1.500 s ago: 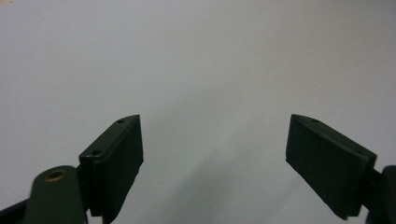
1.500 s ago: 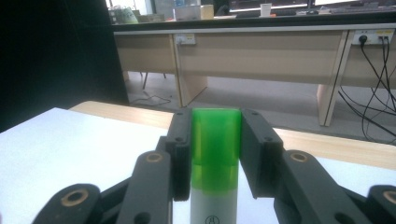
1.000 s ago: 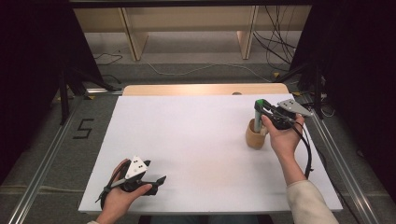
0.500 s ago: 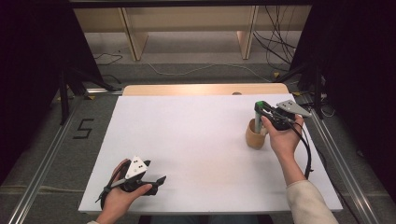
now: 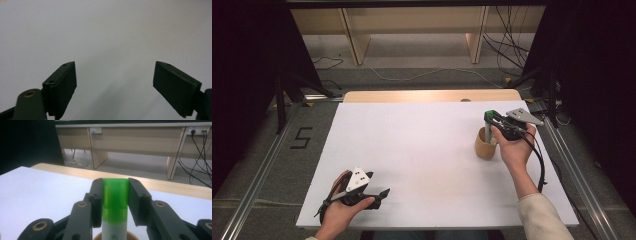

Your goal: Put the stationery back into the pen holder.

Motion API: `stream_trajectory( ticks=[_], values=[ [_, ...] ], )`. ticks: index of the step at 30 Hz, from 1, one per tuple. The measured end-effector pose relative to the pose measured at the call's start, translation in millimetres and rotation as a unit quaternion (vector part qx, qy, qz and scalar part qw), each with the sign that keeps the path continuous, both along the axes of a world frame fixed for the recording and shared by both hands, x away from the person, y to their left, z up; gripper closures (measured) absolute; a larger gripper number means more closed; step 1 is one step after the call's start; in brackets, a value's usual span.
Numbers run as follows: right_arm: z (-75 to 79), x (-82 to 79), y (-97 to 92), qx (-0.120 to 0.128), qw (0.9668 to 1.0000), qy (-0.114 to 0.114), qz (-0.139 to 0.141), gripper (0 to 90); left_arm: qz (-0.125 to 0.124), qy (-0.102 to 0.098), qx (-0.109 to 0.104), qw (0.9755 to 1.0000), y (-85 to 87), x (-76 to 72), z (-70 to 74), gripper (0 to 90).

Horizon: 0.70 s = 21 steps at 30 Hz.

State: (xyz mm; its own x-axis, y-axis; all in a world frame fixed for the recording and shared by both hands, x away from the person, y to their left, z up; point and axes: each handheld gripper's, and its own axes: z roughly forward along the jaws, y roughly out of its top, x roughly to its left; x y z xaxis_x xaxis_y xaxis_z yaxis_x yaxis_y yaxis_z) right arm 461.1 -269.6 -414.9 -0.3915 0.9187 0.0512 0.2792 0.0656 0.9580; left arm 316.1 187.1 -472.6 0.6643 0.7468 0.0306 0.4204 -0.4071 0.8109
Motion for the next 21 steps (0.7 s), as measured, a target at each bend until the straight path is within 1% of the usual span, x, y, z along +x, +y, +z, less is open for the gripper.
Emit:
stream_trajectory(
  ticks=[4,5,8,21],
  values=[
    [-2.2,0.7,0.4,-0.008,0.9999,0.007,0.001,67.2,0.000,0.000,0.000,1.0000,-0.1,-0.1,0.0,18.9],
    [-3.3,1.0,0.6,-0.011,0.9999,0.013,0.000,67.2,0.000,0.000,0.000,1.0000,0.0,-0.1,0.1,18.9],
    [-4.5,1.2,0.4,-0.014,0.9997,0.018,0.000,67.2,0.000,0.000,0.000,1.0000,0.0,-0.1,0.1,18.9],
    [-9.9,2.6,1.4,-0.031,0.9990,0.033,0.000,67.1,0.000,0.000,-0.001,1.0000,-0.2,0.0,0.0,18.9]
  ],
)
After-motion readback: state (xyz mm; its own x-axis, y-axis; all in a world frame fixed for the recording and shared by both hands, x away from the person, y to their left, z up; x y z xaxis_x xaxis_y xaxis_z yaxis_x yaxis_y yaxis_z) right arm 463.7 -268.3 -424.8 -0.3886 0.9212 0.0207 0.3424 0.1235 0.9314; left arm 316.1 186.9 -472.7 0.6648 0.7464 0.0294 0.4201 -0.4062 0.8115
